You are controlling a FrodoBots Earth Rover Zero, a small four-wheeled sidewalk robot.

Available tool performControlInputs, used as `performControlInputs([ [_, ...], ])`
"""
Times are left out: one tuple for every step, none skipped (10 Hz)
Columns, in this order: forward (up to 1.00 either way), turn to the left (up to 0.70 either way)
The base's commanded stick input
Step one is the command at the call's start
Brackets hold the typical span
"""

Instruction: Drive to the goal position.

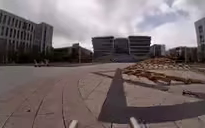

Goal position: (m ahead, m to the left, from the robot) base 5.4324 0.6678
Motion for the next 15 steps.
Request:
performControlInputs([
  [1.00, 0.00],
  [1.00, 0.00],
  [1.00, 0.00],
  [1.00, 0.00],
  [1.00, 0.00],
  [1.00, 0.00],
  [1.00, 0.00],
  [1.00, 0.00],
  [1.00, 0.00],
  [1.00, 0.00],
  [1.00, 0.00],
  [1.00, 0.00],
  [1.00, 0.00],
  [1.00, 0.00],
  [1.00, 0.00],
])
